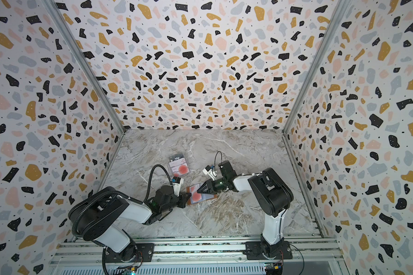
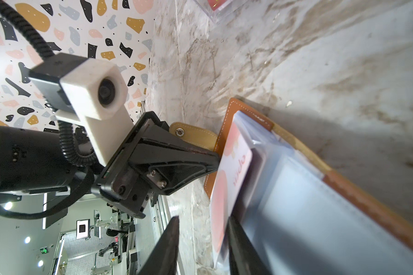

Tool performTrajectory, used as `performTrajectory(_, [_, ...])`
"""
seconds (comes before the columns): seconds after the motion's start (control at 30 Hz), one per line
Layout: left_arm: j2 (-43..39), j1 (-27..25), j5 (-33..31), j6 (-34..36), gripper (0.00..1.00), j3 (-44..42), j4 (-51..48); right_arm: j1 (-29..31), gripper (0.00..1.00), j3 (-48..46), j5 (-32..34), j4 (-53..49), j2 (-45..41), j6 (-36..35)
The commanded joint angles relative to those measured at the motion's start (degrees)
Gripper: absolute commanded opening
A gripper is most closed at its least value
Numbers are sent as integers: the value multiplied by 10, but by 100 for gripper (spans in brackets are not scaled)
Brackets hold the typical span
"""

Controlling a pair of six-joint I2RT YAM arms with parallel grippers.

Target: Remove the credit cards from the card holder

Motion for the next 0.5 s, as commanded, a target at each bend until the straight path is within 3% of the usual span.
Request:
performTrajectory(0.0, [19,-2,-1,-2,5,-11,-27,5,35,10,-18,6,11,7])
performTrajectory(0.47, [21,-2,1,-4,5,-13,-22,21,36,25,-30,49,42,41])
